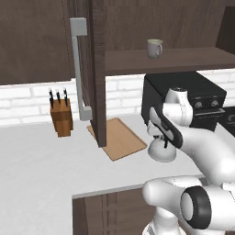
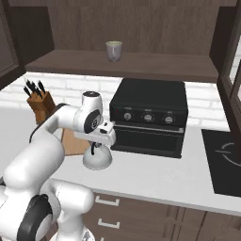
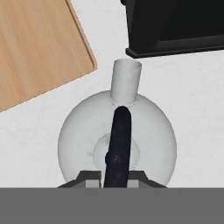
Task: Pick the kettle from the counter and place it on the tray. Then pick the mug from the cabinet and place it on the tray. Then close the cabinet doors.
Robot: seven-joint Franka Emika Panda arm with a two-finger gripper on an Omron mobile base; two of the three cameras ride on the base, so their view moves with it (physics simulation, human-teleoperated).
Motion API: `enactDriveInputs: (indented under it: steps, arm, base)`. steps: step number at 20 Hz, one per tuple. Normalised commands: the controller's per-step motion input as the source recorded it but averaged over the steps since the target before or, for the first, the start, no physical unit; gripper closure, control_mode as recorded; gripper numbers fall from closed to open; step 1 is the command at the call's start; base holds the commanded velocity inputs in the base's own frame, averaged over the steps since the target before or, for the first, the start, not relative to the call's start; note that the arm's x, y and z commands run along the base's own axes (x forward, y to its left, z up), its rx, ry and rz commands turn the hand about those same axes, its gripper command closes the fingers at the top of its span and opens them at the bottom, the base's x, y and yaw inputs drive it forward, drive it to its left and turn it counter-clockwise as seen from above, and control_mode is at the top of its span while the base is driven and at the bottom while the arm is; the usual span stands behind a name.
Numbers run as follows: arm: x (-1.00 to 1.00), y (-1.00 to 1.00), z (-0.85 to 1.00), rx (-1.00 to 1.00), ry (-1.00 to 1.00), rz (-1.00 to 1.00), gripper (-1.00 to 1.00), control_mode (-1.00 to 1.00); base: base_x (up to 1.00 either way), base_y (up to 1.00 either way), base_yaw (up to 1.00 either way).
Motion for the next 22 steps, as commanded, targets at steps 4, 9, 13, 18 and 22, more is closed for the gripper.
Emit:
enactDriveInputs:
  steps: [4,9,13,18,22]
  arm:
    - [0.0,0.68,0.01,-0.03,0.0,0.0,1.0,-1.0]
    - [0.04,0.04,0.0,0.0,0.0,0.0,1.0,-1.0]
    - [0.38,0.52,0.07,0.0,0.0,0.0,1.0,-1.0]
    - [0.52,0.65,0.06,0.0,-0.03,0.0,1.0,-1.0]
    - [0.71,0.52,0.0,0.0,-0.03,-0.01,1.0,-1.0]
  base:
    - [0.0,0.0,0.0]
    - [0.0,0.0,0.0]
    - [0.0,0.0,0.0]
    - [0.0,0.0,0.0]
    - [0.0,0.0,0.0]
